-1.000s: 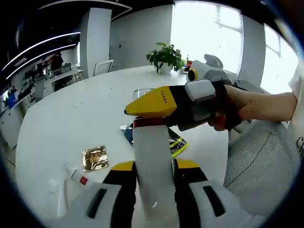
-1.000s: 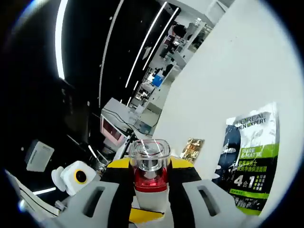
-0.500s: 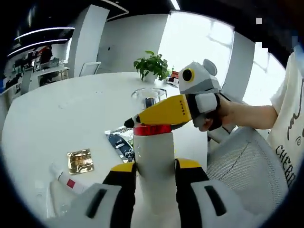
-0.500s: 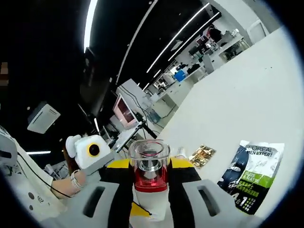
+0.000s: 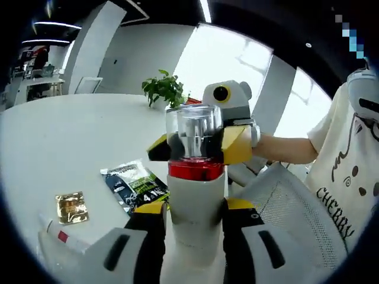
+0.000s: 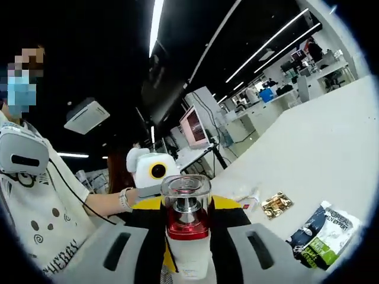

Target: Arrange the skincare products in the storage area until every visible bottle or jar stands upright without overlapping.

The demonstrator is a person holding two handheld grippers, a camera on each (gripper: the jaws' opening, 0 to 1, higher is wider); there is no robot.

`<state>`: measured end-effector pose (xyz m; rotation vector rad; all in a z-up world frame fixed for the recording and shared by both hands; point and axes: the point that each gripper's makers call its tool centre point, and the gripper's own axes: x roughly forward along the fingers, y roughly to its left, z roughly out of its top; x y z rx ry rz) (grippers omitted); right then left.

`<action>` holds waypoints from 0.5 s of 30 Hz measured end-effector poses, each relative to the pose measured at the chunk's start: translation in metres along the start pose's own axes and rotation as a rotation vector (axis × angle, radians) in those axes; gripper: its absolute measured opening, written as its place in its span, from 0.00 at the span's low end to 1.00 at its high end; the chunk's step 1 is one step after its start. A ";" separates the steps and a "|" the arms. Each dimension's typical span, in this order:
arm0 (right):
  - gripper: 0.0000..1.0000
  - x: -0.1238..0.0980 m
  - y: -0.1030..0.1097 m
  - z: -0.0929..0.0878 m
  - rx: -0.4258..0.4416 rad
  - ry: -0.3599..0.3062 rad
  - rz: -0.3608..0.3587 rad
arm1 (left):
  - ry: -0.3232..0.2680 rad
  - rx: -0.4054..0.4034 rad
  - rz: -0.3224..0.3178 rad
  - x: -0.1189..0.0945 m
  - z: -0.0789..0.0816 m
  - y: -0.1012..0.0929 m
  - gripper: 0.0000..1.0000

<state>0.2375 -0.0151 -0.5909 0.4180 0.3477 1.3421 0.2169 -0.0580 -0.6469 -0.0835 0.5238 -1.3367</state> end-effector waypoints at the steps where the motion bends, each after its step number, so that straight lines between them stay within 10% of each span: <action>1: 0.27 0.000 0.002 -0.001 -0.005 0.005 0.017 | 0.002 0.004 -0.006 0.000 0.000 -0.001 0.34; 15: 0.28 -0.001 0.008 -0.009 -0.078 0.040 0.076 | 0.025 0.035 -0.022 0.007 -0.009 -0.006 0.31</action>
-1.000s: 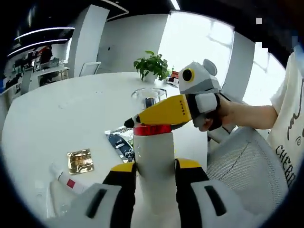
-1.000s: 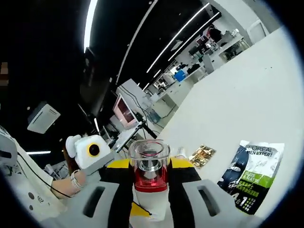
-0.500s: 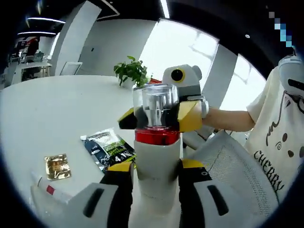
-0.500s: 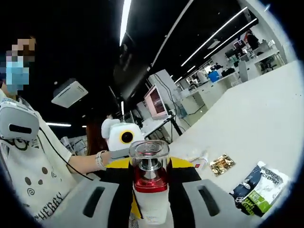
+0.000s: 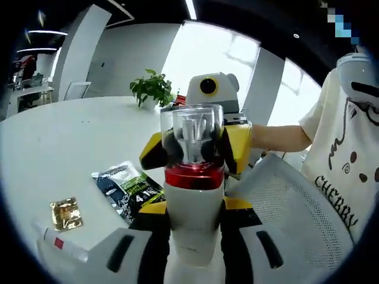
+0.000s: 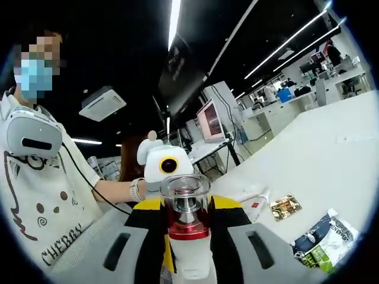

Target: Arrange the skincare products in the storage area until every visible bottle or jar stands upright without overlapping.

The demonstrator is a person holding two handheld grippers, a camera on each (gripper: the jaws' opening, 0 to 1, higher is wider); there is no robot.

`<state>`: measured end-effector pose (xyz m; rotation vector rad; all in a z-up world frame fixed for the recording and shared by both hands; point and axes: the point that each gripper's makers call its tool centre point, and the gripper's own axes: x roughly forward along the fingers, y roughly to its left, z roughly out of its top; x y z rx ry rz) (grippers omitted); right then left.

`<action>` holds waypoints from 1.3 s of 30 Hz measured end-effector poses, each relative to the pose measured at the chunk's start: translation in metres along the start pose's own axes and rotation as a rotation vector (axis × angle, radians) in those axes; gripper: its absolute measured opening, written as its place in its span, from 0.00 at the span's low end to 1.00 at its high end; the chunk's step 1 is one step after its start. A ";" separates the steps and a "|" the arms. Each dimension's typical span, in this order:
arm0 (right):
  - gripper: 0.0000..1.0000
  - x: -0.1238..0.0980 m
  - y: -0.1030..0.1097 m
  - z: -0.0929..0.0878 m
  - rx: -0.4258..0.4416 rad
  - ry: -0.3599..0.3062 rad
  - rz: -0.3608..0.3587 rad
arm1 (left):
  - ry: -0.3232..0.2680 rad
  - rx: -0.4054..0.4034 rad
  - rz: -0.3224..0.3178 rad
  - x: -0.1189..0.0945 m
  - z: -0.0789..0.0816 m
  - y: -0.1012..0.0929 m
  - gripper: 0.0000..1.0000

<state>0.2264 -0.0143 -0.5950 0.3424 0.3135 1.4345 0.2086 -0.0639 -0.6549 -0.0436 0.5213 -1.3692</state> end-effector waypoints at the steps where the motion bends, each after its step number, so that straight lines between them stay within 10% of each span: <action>1: 0.28 0.000 0.000 -0.001 -0.005 0.002 -0.003 | 0.000 0.001 0.004 0.001 0.000 0.000 0.31; 13: 0.30 0.003 -0.010 -0.005 -0.139 0.056 -0.099 | -0.007 0.060 0.115 0.007 -0.003 0.016 0.29; 25: 0.30 -0.003 -0.039 -0.009 -0.234 0.143 -0.424 | 0.007 0.087 0.341 0.005 -0.010 0.053 0.29; 39: 0.30 0.003 -0.047 0.007 -0.225 0.098 -0.672 | -0.061 0.041 0.550 0.003 0.001 0.063 0.28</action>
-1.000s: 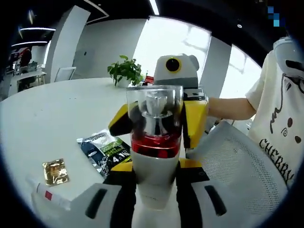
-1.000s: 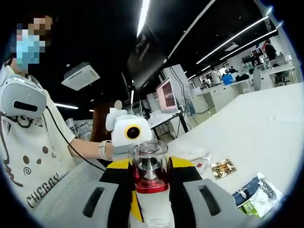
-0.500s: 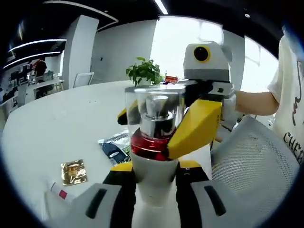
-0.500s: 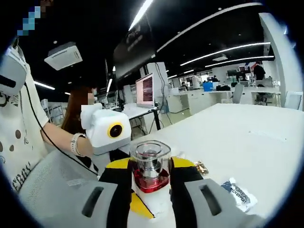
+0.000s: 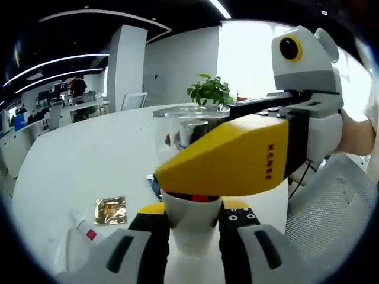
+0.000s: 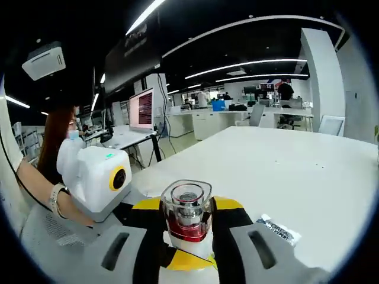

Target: Arrange the skincare products in the storage area until every visible bottle or jar stands upright without overlapping.

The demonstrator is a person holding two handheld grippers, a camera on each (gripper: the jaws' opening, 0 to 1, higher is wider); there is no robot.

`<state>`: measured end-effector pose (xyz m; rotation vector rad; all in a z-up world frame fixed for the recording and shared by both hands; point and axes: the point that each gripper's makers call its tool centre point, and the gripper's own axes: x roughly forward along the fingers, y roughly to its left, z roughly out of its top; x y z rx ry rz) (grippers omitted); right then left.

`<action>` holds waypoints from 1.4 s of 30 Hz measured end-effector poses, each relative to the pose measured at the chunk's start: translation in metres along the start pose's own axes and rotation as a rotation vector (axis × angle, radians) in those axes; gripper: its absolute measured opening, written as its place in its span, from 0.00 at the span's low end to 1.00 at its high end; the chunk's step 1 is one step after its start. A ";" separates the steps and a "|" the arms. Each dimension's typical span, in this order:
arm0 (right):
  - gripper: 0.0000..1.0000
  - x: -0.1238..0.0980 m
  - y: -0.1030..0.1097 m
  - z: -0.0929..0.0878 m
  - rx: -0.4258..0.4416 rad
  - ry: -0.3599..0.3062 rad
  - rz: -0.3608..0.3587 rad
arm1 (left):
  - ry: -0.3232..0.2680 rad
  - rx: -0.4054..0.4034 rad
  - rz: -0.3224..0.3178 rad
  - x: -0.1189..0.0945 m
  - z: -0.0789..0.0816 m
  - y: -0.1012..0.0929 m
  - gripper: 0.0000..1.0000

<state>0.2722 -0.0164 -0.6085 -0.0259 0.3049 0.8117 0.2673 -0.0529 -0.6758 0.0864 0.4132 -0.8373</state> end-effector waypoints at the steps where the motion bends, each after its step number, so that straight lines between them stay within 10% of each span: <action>1: 0.30 0.000 -0.003 0.000 0.003 0.003 -0.022 | 0.005 -0.001 0.012 0.000 0.000 0.001 0.28; 17: 0.27 -0.017 -0.003 0.012 0.047 -0.079 0.119 | -0.018 0.128 -0.017 -0.010 0.013 -0.005 0.28; 42: 0.27 -0.048 0.040 0.007 -0.159 -0.057 0.599 | -0.029 0.246 -0.428 -0.022 0.014 -0.055 0.34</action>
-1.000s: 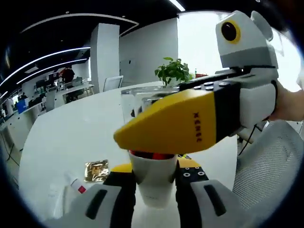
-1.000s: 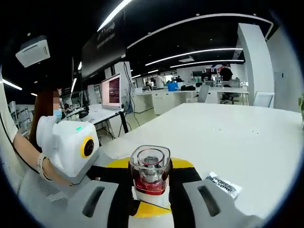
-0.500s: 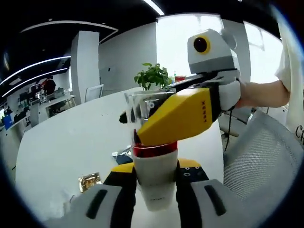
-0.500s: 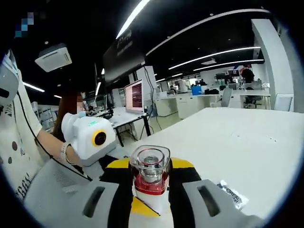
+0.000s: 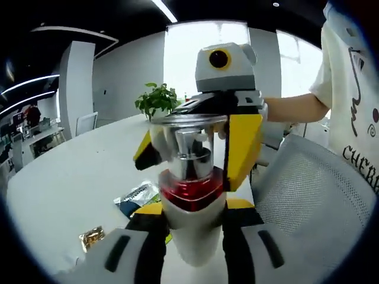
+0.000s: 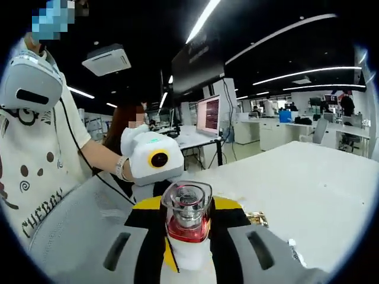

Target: Arrange the skincare products in the storage area until every visible bottle or jar stands upright without overlapping.

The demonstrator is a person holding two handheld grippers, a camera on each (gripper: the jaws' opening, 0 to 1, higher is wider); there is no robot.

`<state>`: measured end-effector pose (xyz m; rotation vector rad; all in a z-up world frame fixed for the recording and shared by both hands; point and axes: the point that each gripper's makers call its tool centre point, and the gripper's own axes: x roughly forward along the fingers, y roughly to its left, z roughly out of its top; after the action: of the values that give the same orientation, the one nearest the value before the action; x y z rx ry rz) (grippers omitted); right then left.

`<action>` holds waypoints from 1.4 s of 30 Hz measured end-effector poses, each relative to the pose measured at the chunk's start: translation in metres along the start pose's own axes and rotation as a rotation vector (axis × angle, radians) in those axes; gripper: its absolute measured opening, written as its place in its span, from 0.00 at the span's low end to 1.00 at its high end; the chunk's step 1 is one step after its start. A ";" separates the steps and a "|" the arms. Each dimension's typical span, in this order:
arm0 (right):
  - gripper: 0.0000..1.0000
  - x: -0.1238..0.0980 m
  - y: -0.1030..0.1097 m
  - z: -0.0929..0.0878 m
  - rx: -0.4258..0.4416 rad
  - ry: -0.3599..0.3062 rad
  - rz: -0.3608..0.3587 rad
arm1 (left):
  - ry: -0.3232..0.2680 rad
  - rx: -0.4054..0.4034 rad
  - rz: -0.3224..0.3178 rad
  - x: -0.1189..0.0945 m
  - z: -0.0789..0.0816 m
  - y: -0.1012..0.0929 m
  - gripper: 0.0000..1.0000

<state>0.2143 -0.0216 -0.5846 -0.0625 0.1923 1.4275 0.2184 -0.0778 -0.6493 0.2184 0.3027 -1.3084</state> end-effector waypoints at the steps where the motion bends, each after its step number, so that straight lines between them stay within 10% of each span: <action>1: 0.27 0.000 0.003 -0.001 -0.005 0.007 0.028 | -0.001 0.003 -0.015 0.000 0.000 -0.002 0.34; 12: 0.27 0.004 0.035 -0.018 -0.107 0.151 0.285 | 0.037 0.104 -0.182 0.010 -0.009 -0.034 0.34; 42: 0.28 0.003 0.017 -0.033 -0.095 0.110 0.152 | 0.043 -0.003 -0.035 0.030 -0.030 -0.004 0.32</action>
<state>0.1944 -0.0217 -0.6167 -0.2086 0.2229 1.5861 0.2182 -0.0969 -0.6875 0.2398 0.3470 -1.3387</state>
